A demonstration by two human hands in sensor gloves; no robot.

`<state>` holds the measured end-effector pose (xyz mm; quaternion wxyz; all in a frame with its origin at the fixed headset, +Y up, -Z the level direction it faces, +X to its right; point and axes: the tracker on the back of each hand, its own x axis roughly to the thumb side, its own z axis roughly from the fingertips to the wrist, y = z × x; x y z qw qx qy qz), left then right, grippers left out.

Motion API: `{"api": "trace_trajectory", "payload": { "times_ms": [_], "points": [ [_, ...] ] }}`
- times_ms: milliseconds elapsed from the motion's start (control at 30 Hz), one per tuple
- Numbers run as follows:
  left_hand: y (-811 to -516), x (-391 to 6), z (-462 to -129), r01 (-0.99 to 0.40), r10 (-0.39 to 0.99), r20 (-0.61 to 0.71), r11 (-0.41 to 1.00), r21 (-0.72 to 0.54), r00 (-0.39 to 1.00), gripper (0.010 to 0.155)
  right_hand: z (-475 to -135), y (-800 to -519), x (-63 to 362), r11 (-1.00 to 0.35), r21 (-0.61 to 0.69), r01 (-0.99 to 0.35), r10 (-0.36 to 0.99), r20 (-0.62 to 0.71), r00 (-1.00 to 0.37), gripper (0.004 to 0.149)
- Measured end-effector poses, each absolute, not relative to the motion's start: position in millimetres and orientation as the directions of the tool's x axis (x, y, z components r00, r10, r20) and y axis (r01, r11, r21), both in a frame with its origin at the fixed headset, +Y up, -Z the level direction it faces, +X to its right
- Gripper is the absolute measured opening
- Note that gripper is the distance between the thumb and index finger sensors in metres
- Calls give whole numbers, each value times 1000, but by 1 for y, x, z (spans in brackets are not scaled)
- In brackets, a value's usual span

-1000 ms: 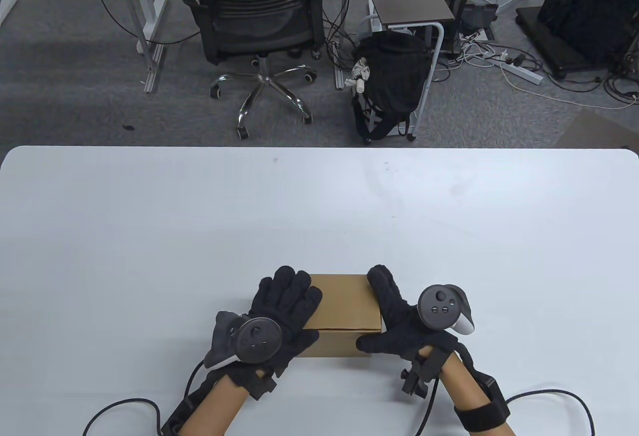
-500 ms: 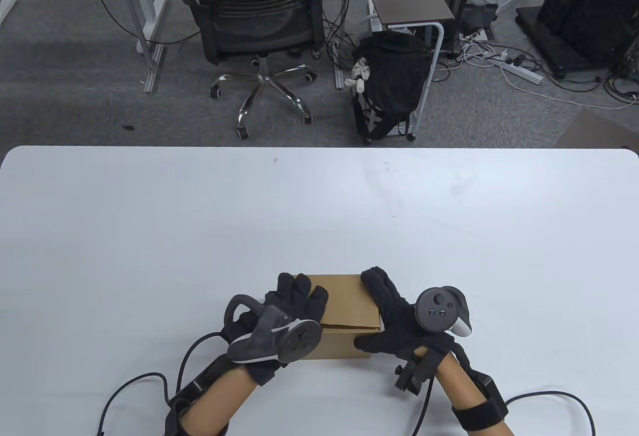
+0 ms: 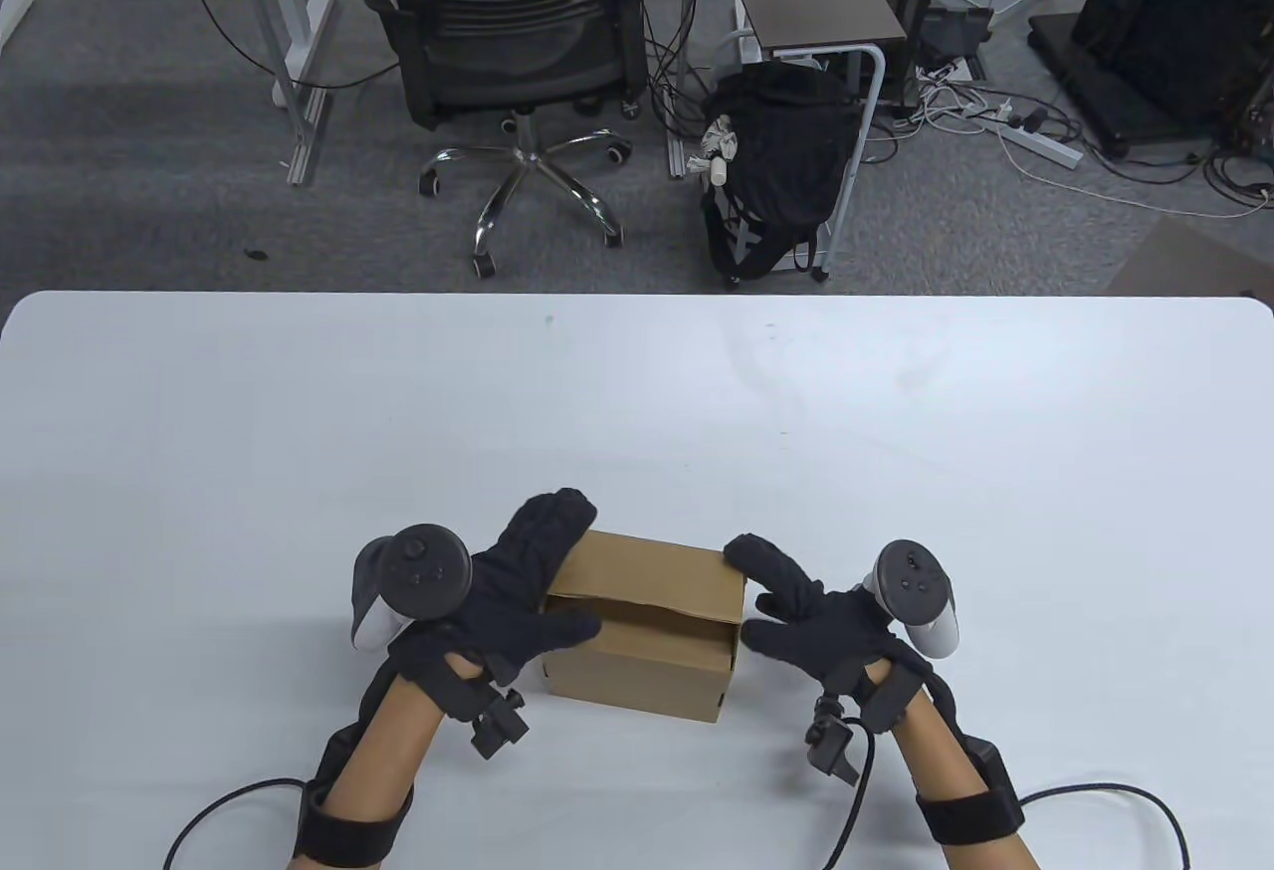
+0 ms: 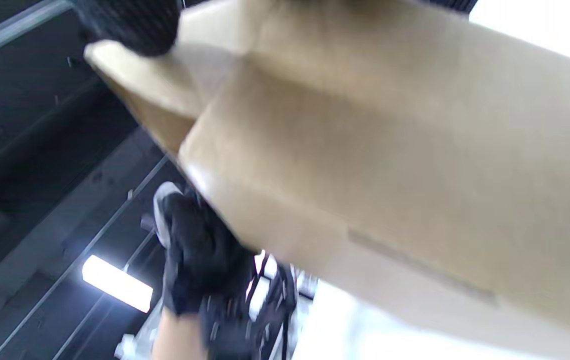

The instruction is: Open four flaps of mailer box and unpack office supplies

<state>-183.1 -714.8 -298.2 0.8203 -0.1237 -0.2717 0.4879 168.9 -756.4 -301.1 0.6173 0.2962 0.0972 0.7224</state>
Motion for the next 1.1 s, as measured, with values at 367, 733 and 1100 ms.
{"api": "trace_trajectory", "payload": {
  "times_ms": [367,733,1100],
  "points": [
    [-720,-193,-302,-827,866,298,483,-287,403,80,-292,-747,158,-354,497,-792,906,391,-160,101],
    [-712,-192,-288,-811,850,371,494,-314,374,81,-292,-740,154,-212,339,-916,937,338,-92,95],
    [-718,-195,-289,-844,880,324,443,-301,347,62,-304,-739,164,-139,286,-948,954,294,-51,75]
  ]
}}
